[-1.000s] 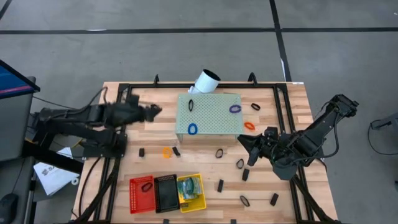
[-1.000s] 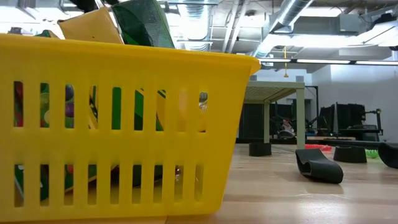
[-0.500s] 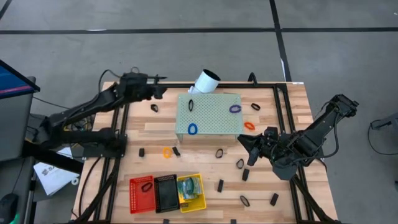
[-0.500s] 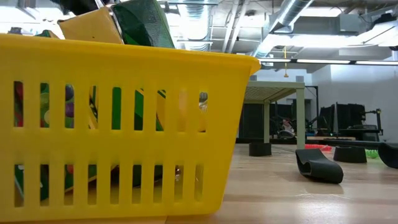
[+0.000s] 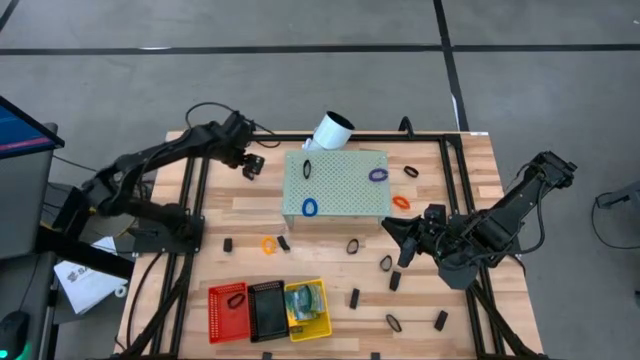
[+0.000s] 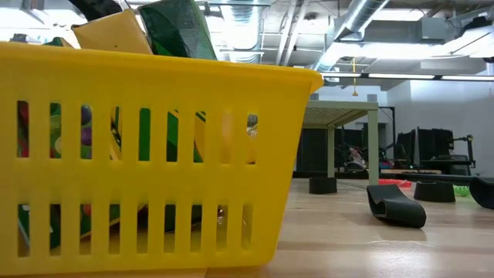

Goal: Pick & Place Office Desk Supplies
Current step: Put the black rubber band into the red bin

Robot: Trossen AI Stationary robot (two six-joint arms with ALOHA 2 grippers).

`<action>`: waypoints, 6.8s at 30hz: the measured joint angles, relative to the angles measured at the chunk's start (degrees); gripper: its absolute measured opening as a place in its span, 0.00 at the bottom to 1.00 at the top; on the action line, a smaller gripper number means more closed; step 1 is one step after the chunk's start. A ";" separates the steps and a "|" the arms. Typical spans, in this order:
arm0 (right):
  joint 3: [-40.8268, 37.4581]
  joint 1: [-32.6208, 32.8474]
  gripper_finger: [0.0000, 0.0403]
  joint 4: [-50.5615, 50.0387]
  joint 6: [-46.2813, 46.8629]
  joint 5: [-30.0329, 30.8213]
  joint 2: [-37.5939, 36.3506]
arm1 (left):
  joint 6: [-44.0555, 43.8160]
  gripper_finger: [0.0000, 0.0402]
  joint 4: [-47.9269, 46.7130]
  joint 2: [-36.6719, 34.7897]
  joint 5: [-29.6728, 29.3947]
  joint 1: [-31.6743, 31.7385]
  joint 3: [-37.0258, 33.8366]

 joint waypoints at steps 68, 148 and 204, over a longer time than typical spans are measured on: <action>0.00 4.89 0.19 -2.16 -0.67 1.13 0.00 | -23.70 0.37 3.91 19.33 1.58 -3.60 3.27; 0.00 5.46 0.19 -0.65 2.06 4.12 0.02 | 1.33 0.00 -18.68 -2.67 0.44 -13.51 7.77; 0.00 2.08 0.19 3.68 9.27 4.08 4.33 | -61.43 0.08 17.42 -7.07 4.95 -91.77 -14.13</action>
